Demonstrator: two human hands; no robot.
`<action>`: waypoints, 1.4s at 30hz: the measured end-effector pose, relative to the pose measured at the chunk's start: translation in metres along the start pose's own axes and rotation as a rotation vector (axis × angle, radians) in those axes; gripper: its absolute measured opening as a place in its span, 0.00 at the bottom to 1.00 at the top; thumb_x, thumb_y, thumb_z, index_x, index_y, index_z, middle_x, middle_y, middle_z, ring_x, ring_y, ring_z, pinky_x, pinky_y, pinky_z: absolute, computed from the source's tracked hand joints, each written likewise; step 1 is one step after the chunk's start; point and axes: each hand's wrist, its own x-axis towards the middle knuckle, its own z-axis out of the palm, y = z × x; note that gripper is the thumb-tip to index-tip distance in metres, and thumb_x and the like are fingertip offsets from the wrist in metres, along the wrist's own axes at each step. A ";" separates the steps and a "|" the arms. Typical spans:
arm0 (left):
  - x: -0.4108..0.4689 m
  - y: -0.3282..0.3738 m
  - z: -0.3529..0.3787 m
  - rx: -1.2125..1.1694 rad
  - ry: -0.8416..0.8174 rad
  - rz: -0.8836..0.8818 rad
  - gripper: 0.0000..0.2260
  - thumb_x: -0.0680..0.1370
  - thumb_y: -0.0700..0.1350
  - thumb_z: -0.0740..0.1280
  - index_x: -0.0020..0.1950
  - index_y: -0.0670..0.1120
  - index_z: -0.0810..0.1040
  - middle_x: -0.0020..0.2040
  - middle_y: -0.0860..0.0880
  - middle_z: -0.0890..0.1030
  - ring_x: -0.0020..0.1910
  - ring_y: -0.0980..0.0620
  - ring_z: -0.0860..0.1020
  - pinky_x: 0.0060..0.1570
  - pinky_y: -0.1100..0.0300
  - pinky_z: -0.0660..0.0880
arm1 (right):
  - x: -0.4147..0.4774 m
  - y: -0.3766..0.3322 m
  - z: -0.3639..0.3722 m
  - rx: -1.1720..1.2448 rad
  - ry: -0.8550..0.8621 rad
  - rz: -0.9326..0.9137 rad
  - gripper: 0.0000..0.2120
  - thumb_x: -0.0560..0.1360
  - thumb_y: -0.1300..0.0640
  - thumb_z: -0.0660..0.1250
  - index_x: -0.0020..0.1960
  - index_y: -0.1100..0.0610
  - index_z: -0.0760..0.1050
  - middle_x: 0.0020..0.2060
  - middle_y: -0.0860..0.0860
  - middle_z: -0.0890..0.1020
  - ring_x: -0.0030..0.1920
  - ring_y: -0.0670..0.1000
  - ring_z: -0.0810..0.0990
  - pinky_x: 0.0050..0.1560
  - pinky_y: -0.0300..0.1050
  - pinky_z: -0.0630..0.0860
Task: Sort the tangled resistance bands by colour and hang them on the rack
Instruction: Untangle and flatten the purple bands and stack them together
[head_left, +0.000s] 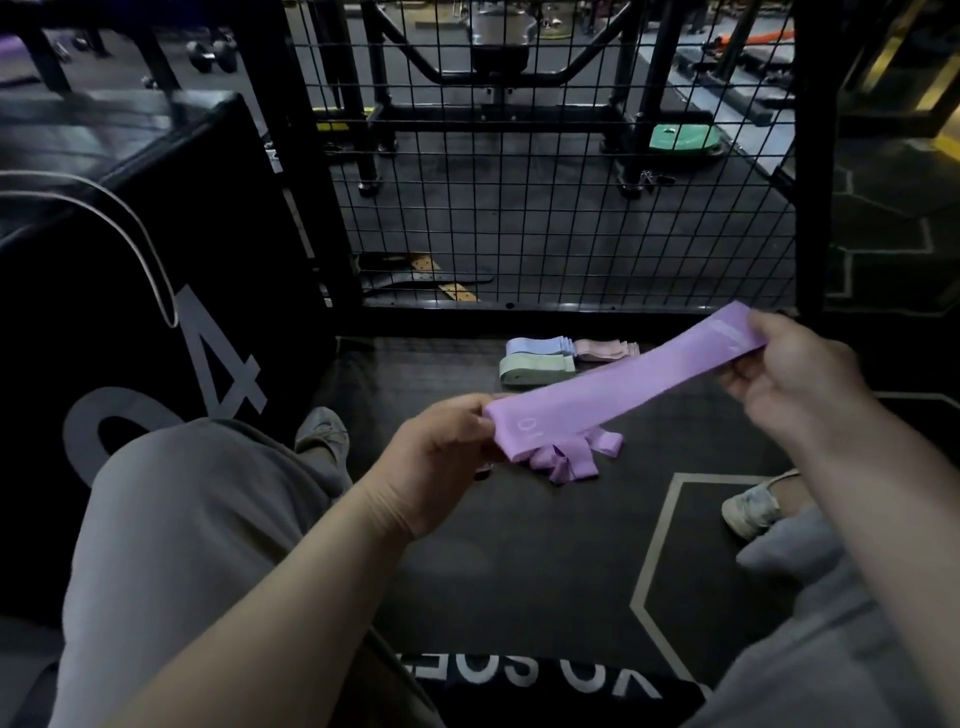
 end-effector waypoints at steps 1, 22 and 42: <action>-0.001 0.001 0.002 0.022 -0.005 0.032 0.10 0.65 0.44 0.66 0.42 0.42 0.84 0.50 0.32 0.77 0.49 0.38 0.73 0.51 0.48 0.69 | 0.003 0.002 -0.001 0.002 -0.006 0.016 0.03 0.79 0.62 0.66 0.48 0.58 0.78 0.43 0.54 0.83 0.38 0.48 0.85 0.46 0.47 0.83; 0.013 -0.011 0.002 0.841 0.443 -0.160 0.06 0.78 0.45 0.70 0.54 0.51 0.77 0.51 0.49 0.83 0.42 0.61 0.79 0.35 0.71 0.73 | -0.055 0.004 0.024 -0.414 -0.520 -0.290 0.06 0.76 0.61 0.72 0.53 0.54 0.81 0.46 0.52 0.86 0.47 0.50 0.83 0.50 0.50 0.79; 0.015 0.012 0.047 0.355 -0.010 0.185 0.07 0.80 0.38 0.69 0.53 0.34 0.80 0.44 0.37 0.82 0.41 0.45 0.79 0.40 0.55 0.77 | -0.093 -0.010 0.038 -0.688 -0.811 -0.394 0.07 0.75 0.53 0.73 0.52 0.53 0.84 0.45 0.50 0.87 0.48 0.47 0.85 0.50 0.41 0.81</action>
